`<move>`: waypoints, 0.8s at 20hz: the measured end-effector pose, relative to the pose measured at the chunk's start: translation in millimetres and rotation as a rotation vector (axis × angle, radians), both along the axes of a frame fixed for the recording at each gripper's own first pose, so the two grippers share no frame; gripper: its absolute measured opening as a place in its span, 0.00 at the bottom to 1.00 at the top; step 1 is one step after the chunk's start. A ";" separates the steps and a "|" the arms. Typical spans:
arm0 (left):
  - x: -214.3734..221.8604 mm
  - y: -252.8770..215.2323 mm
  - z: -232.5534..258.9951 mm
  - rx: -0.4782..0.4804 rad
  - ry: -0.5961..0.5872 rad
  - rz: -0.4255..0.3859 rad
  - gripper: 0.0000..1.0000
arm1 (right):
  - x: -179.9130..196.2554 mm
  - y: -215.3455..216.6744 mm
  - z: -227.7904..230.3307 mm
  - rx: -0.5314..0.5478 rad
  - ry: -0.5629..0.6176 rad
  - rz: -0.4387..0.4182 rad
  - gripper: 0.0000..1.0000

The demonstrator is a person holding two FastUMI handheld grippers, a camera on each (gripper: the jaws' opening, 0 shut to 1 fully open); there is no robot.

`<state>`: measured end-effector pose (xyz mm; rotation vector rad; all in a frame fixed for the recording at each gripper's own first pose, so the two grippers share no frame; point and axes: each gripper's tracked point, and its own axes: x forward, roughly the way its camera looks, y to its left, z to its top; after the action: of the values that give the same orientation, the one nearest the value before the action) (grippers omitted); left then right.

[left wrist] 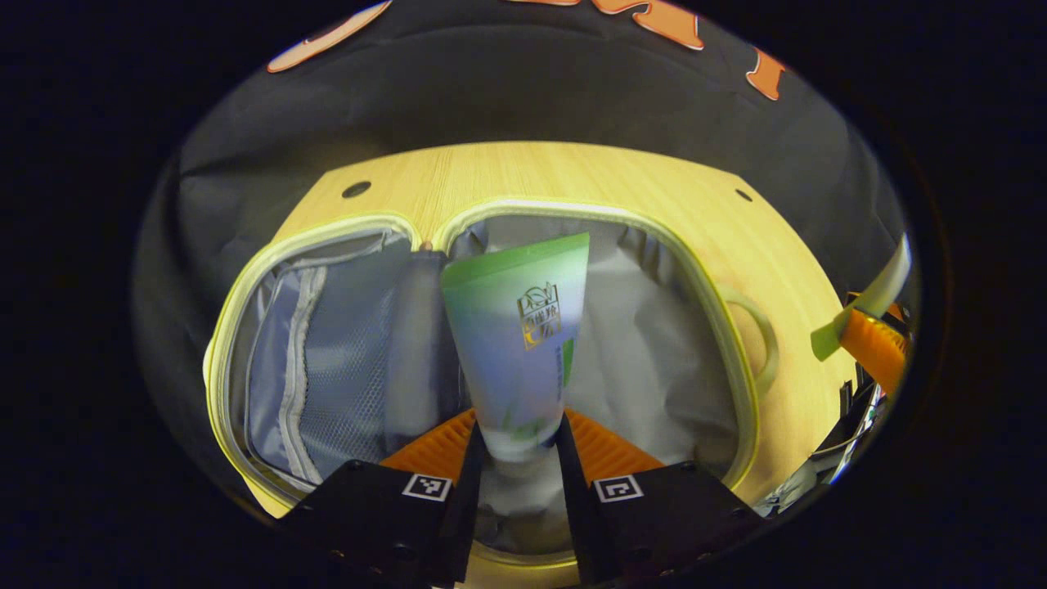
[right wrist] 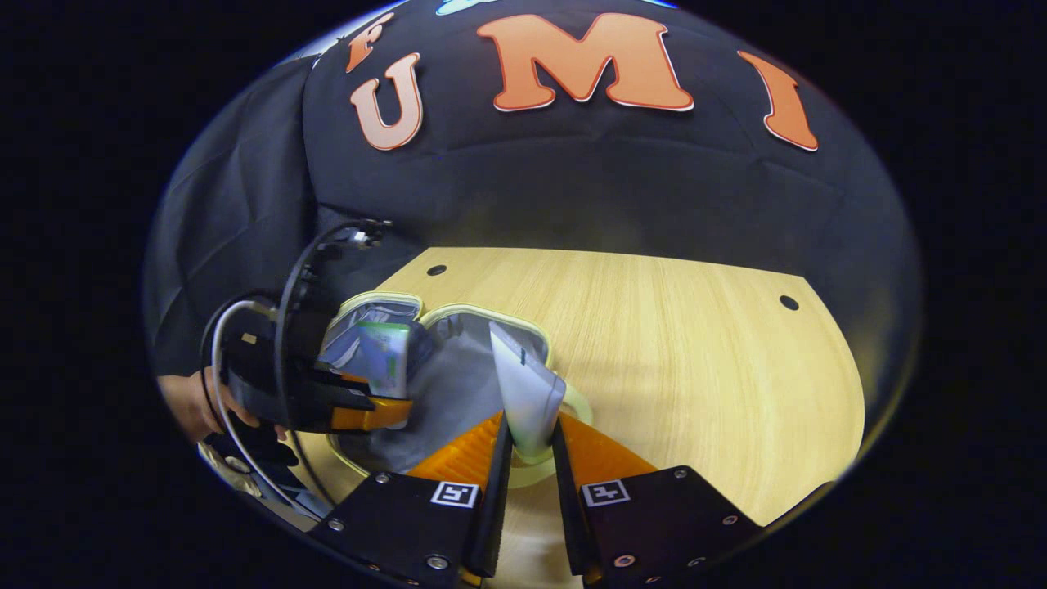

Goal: First open the suitcase, pack the skin care products into it, and then close the suitcase.

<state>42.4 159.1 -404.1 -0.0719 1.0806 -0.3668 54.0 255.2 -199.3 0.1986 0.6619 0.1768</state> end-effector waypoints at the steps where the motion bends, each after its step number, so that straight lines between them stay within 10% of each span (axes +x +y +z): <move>1: 3.4 -2.8 -4.8 0.013 0.016 -0.005 0.49 | 0.7 7.1 -1.6 -0.001 0.009 0.006 0.32; 11: 6.0 -7.9 -3.8 -0.066 0.036 0.049 0.54 | 17.8 35.4 -19.5 0.068 0.093 0.047 0.32; 16: 0.3 50.5 60.2 -0.064 -0.170 0.130 0.80 | 23.1 56.2 -42.1 0.096 0.168 0.103 0.32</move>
<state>42.7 209.6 -343.9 -0.1640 0.8911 -0.2845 77.1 311.4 -241.3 0.2738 0.8321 0.2930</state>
